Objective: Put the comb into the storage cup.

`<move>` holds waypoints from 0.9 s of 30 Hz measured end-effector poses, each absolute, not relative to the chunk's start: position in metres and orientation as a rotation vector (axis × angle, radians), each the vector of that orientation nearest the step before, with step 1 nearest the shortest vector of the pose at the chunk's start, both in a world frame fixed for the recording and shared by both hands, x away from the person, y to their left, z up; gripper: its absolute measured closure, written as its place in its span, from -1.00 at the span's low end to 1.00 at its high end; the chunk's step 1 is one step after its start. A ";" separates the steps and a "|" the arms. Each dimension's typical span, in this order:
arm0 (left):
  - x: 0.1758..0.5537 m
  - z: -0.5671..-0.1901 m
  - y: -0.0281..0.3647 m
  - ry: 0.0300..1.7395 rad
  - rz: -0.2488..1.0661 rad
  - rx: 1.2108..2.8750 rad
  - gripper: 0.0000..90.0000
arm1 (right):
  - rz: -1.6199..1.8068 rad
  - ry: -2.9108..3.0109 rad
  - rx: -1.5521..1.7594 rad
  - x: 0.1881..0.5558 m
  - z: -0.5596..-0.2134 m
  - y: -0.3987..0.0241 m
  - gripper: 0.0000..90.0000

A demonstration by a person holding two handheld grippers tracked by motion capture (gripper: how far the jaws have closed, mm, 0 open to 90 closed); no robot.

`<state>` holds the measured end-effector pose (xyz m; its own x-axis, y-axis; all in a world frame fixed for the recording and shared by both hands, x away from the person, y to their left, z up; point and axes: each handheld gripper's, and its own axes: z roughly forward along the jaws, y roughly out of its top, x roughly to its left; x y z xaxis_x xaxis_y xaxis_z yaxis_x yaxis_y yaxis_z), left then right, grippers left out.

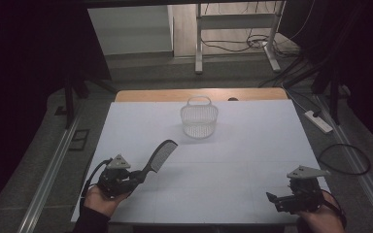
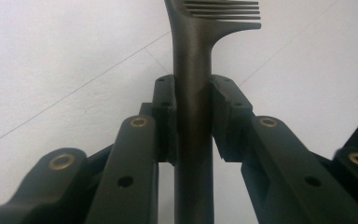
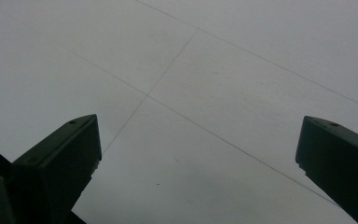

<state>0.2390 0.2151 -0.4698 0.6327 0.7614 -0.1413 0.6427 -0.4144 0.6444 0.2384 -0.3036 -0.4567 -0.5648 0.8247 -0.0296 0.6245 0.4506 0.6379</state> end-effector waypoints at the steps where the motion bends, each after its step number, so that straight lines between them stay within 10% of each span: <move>1: 0.238 -0.469 0.215 1.089 0.225 2.170 0.60 | 0.836 2.370 1.232 0.238 -0.457 -0.304 -1.00; 27: 0.236 -0.464 0.201 1.011 0.196 2.103 0.60 | 1.113 2.347 1.081 0.242 -0.441 -0.298 -1.00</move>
<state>0.2359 0.2011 -0.4644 0.6716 0.7181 -0.1823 0.5980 -0.3802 0.7056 0.2416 -0.2984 -0.4408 -0.6593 0.7514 0.0269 0.4961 0.4079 0.7665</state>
